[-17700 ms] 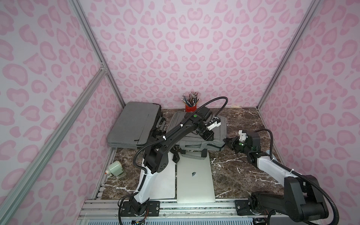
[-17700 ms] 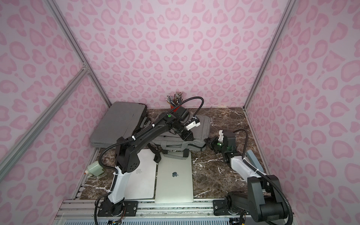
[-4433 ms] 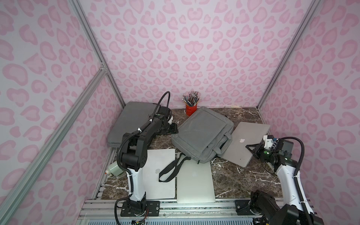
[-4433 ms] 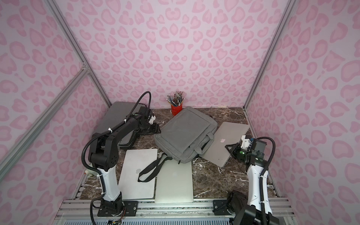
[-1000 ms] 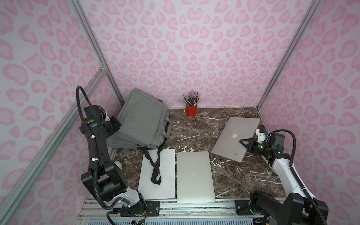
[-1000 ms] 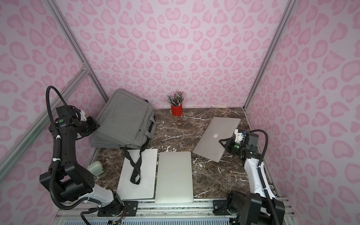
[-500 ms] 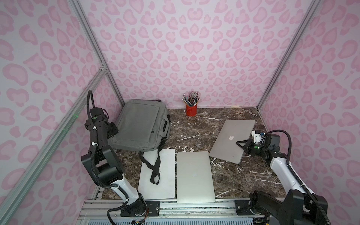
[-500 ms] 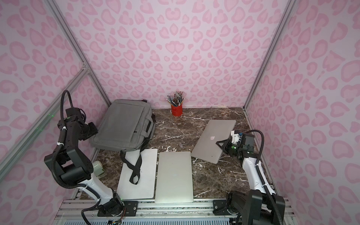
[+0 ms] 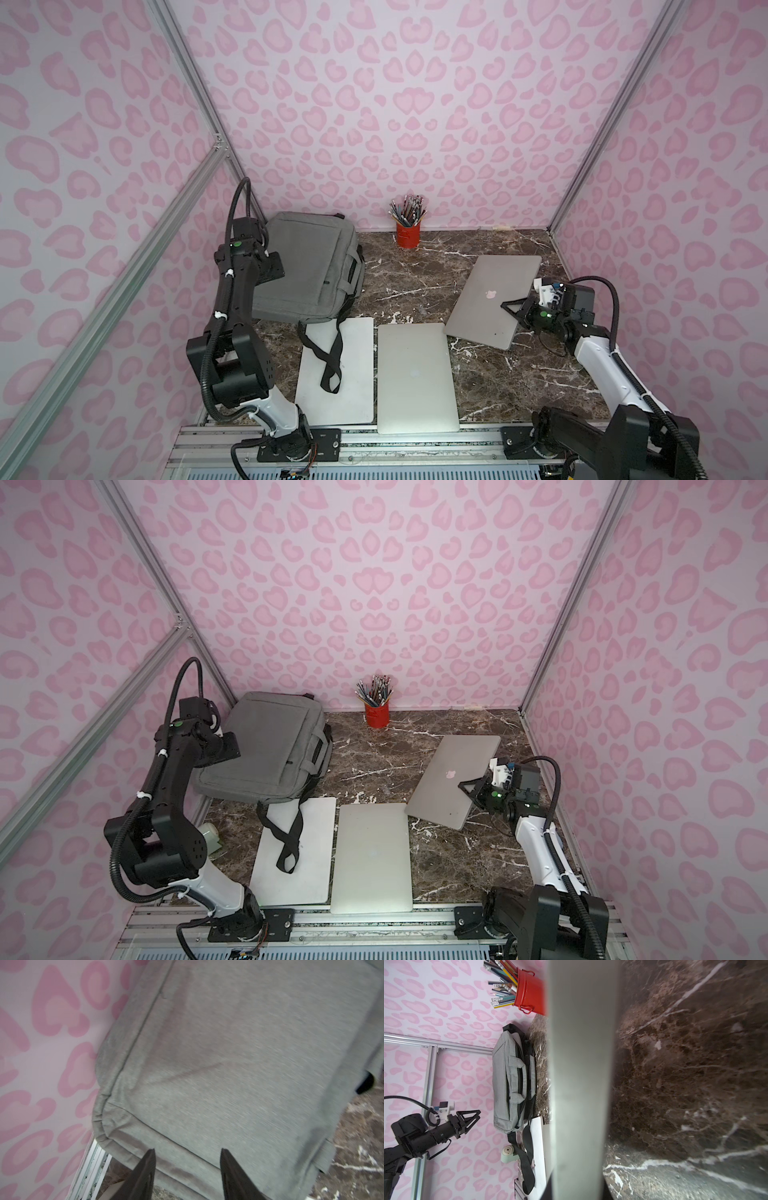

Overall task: Open the zippered laptop bag and take out the laptop
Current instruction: Place the zippered laptop bag in the zippered laptop bag.

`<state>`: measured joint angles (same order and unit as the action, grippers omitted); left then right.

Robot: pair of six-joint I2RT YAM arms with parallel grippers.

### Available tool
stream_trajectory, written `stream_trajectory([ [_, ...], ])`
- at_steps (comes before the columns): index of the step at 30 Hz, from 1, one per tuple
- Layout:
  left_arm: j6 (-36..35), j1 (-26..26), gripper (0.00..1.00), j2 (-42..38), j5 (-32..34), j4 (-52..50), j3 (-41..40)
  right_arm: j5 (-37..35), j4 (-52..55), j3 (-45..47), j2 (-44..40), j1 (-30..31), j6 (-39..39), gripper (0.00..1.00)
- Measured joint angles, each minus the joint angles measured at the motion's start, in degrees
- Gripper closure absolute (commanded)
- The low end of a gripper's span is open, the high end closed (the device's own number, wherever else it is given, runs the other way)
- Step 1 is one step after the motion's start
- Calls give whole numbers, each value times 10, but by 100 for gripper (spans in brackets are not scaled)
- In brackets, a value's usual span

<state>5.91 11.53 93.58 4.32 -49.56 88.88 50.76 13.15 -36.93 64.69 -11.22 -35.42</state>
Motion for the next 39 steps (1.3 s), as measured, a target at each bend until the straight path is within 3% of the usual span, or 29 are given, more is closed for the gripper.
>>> stream_trajectory([
  [9,-29,-166,35,-22,15,6,-29,19,-25,-10,9,43,-7,100],
  [18,-9,-279,34,111,103,-20,35,28,-30,-13,16,57,-3,100],
  [25,7,-299,34,203,149,-33,83,28,-30,-13,22,59,-3,100],
  [33,16,-315,35,257,213,-44,94,28,-30,-13,26,59,-3,100],
  [37,19,-315,41,270,256,-47,95,28,-30,-13,26,59,-4,100],
  [39,19,-316,50,275,270,-49,98,28,-30,-13,26,59,-4,100],
])
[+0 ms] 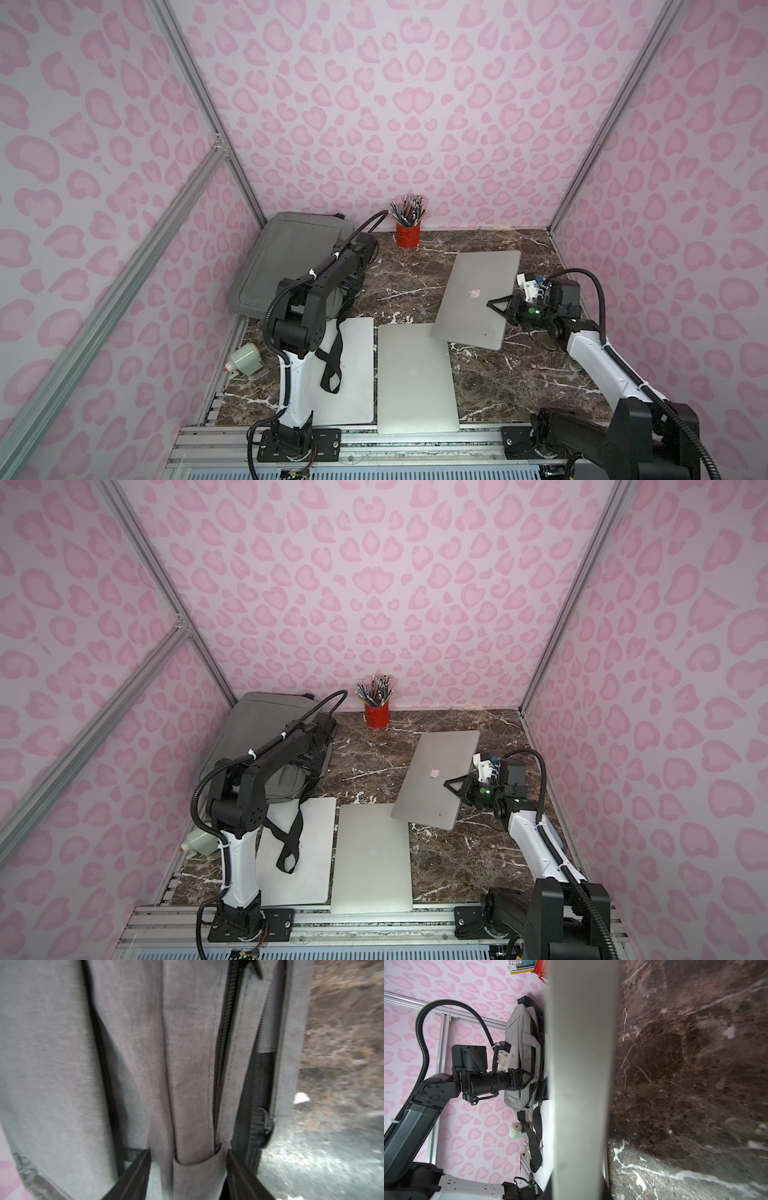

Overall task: Open the zippered laptop bag and take out the laptop
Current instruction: Place the zippered laptop bag in the zippered laptop bag.

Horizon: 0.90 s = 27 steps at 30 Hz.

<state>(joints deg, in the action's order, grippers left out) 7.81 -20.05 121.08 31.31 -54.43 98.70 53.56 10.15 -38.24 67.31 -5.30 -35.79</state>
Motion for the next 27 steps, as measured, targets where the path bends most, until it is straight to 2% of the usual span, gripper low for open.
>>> stream_trajectory([
  [4,1,0,80,13,20,-14,17,0,0,0,1,0,0,100],
  [8,-5,2,90,16,37,-32,38,0,0,0,2,0,0,100],
  [17,-44,45,94,15,50,-58,100,0,0,0,4,0,0,100],
  [27,-47,101,90,26,35,-90,158,0,-4,0,5,0,0,100],
])
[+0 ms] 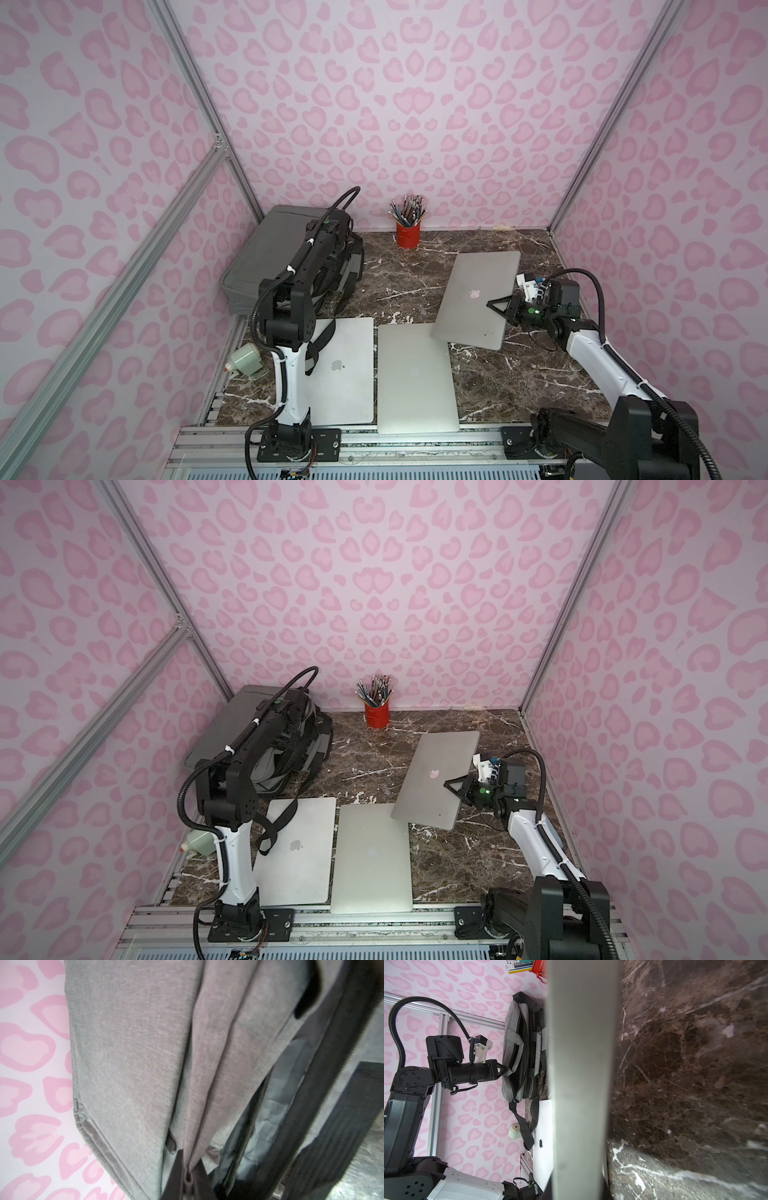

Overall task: Open the zippered laptop bag and take out the laptop
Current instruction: Place the zippered laptop bag in the zippered laptop bag.

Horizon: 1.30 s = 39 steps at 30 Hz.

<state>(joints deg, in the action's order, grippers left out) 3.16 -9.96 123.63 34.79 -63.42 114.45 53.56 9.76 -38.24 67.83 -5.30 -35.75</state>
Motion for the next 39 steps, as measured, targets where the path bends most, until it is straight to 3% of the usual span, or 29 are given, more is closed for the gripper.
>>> stream_trajectory([
  [7,20,25,84,18,-36,-25,30,0,-9,0,0,0,4,100],
  [27,83,51,83,101,-168,-102,190,0,-13,5,-11,0,3,100],
  [34,92,52,52,95,-215,-95,194,0,-12,6,-14,1,3,100],
  [39,86,43,28,14,-276,-56,118,2,-22,6,-16,15,-7,100],
])
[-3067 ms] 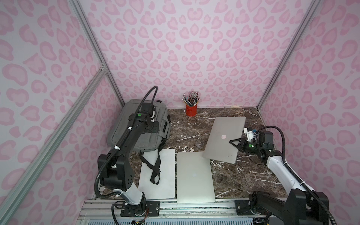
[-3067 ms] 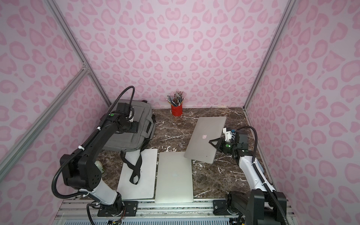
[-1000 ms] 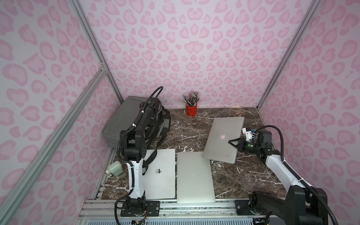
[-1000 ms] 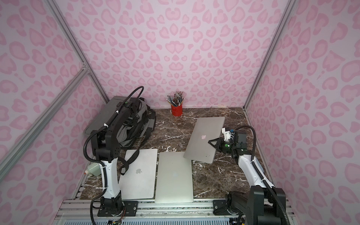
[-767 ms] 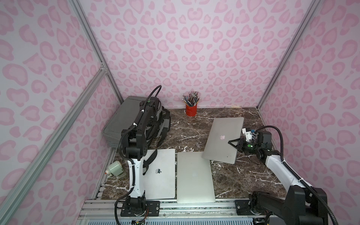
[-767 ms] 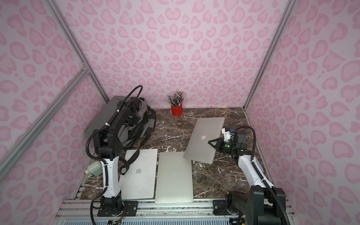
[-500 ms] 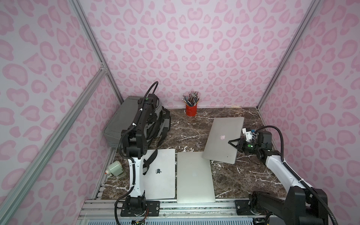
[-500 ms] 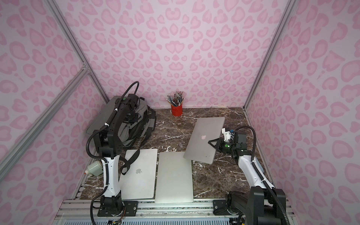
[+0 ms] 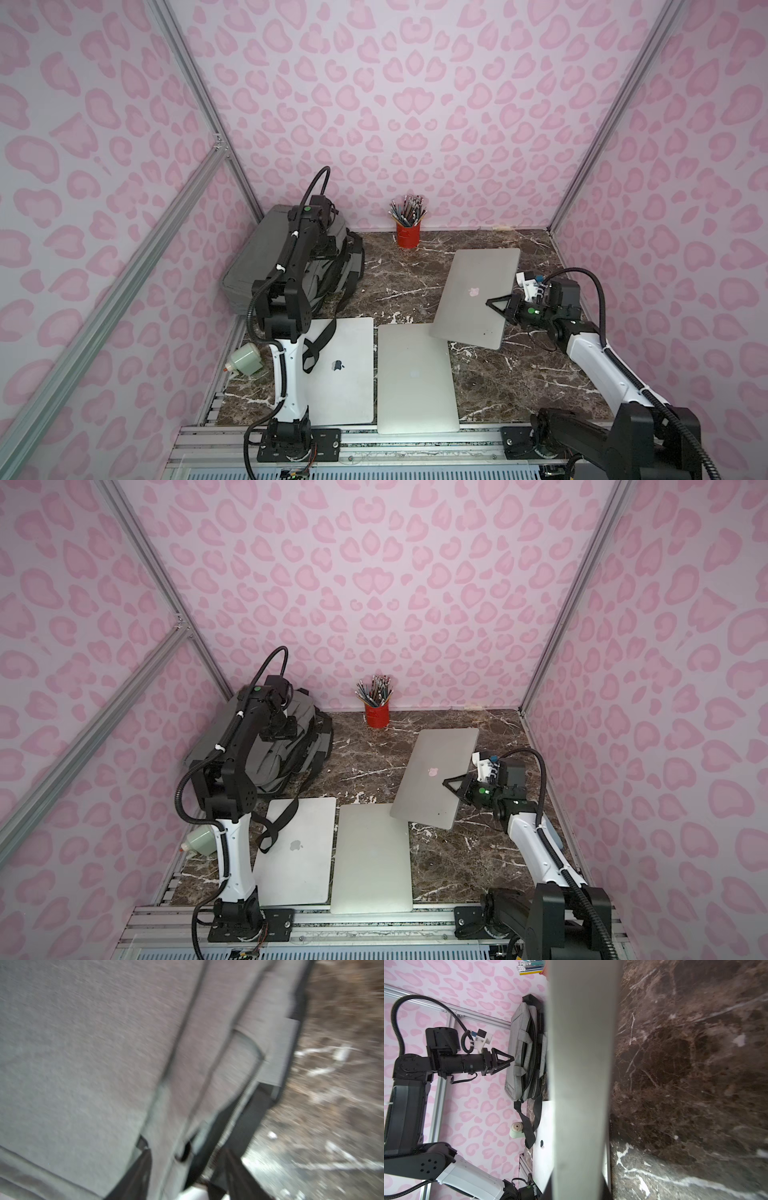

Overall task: Open the zippered laptop bag and take out the laptop
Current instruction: Place the zippered laptop bag in the zippered laptop bag, then place the laptop at the center of the board.

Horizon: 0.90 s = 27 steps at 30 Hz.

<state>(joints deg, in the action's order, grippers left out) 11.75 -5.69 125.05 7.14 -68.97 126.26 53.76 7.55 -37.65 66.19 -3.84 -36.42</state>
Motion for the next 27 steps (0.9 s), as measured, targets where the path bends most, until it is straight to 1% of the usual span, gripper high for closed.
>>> stream_trajectory([
  [2,0,-1,23,-50,-49,31,-58,5,-7,0,0,7,-4,100],
  [4,2,-2,22,-97,-98,63,-122,11,-17,0,0,13,-12,100],
  [9,32,-9,21,-187,-213,142,-250,30,-49,-6,8,24,-39,100],
  [13,75,-30,21,-243,-305,214,-343,44,-79,-15,16,37,-64,100],
  [16,111,-54,22,-263,-365,270,-397,61,-108,-22,19,46,-87,100],
  [19,162,-69,28,-271,-435,352,-459,75,-135,-30,23,52,-110,100],
  [21,200,-74,29,-269,-467,397,-488,84,-150,-35,26,55,-122,100],
  [27,271,-116,29,-271,-538,529,-508,109,-194,-44,40,64,-162,100],
])
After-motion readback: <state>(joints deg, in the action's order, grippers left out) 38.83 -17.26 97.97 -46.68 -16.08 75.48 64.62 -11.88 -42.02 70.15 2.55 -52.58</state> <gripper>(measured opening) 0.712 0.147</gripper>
